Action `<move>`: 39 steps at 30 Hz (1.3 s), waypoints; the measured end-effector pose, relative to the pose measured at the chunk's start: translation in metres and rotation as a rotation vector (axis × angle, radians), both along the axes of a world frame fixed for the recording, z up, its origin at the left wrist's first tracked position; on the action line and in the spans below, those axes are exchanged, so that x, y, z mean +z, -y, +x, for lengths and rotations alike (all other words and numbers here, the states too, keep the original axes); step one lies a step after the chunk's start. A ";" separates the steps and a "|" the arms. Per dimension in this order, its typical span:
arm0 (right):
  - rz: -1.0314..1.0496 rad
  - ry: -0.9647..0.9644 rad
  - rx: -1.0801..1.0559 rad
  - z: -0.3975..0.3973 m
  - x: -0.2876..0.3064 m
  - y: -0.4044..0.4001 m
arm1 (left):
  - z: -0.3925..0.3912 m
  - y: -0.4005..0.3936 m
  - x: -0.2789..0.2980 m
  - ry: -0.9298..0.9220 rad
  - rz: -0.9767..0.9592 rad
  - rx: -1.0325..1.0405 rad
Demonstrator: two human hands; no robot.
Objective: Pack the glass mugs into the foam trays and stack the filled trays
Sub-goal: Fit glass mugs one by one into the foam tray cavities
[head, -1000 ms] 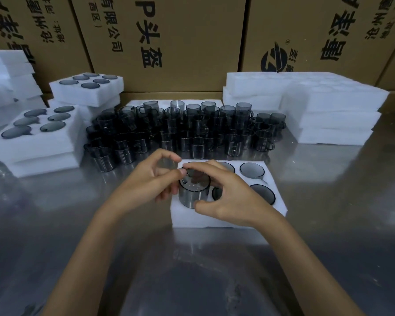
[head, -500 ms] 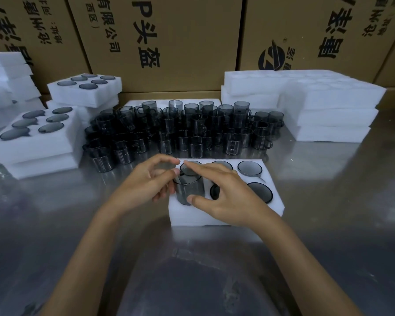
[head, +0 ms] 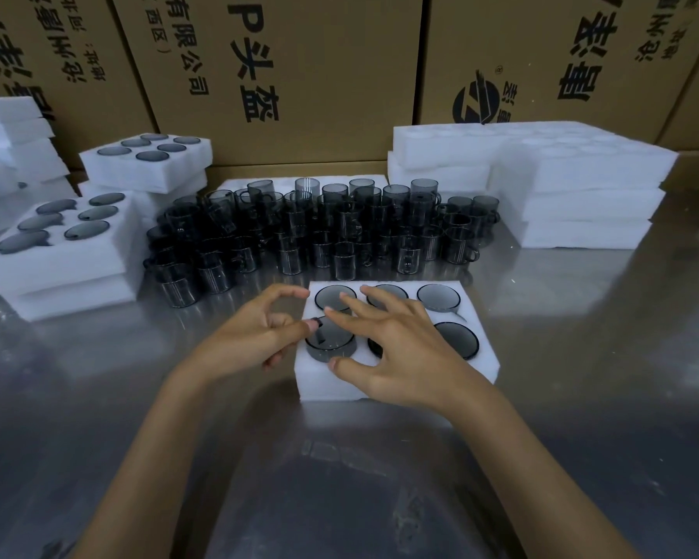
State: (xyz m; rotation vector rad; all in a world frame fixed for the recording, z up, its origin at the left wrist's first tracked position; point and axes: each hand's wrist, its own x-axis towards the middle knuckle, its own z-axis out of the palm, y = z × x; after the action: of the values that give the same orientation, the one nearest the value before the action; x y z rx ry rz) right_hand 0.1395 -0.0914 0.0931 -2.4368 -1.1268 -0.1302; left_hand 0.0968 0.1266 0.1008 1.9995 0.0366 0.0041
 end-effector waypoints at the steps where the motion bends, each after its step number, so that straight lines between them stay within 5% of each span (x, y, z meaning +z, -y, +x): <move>1: -0.023 0.022 -0.006 -0.002 0.000 0.000 | 0.001 -0.001 -0.001 -0.049 0.006 0.011; 6: -0.104 0.045 -0.042 -0.003 0.001 -0.003 | 0.004 -0.001 -0.002 -0.263 0.028 0.038; 12: 0.068 -0.082 -0.081 0.002 0.007 0.004 | 0.001 0.009 -0.009 -0.243 0.160 0.105; 16: 0.310 -0.105 -0.518 0.030 0.014 0.039 | 0.004 0.006 -0.012 -0.196 0.179 0.110; 20: 0.372 -0.528 -0.772 0.053 0.004 0.080 | 0.006 0.012 -0.019 -0.157 0.161 0.094; 30: 0.948 -0.990 -0.263 0.048 0.007 0.067 | 0.015 0.019 -0.026 0.095 -0.328 0.268; 32: 0.938 -1.174 -0.254 0.044 0.008 0.065 | 0.015 0.010 -0.024 0.058 -0.428 0.293; 36: 0.788 -1.135 -0.341 0.033 0.014 0.056 | 0.012 -0.013 -0.023 -0.011 -0.559 0.217; 39: 0.944 -1.188 -0.356 0.028 0.017 0.040 | 0.013 -0.022 -0.026 -0.003 -0.869 0.077</move>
State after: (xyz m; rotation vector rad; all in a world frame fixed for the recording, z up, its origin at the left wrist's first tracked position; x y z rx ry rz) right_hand 0.1679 -0.1311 0.1106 -1.3639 -0.0180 0.5026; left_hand 0.1095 0.1491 0.0749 1.1286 0.0989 0.0298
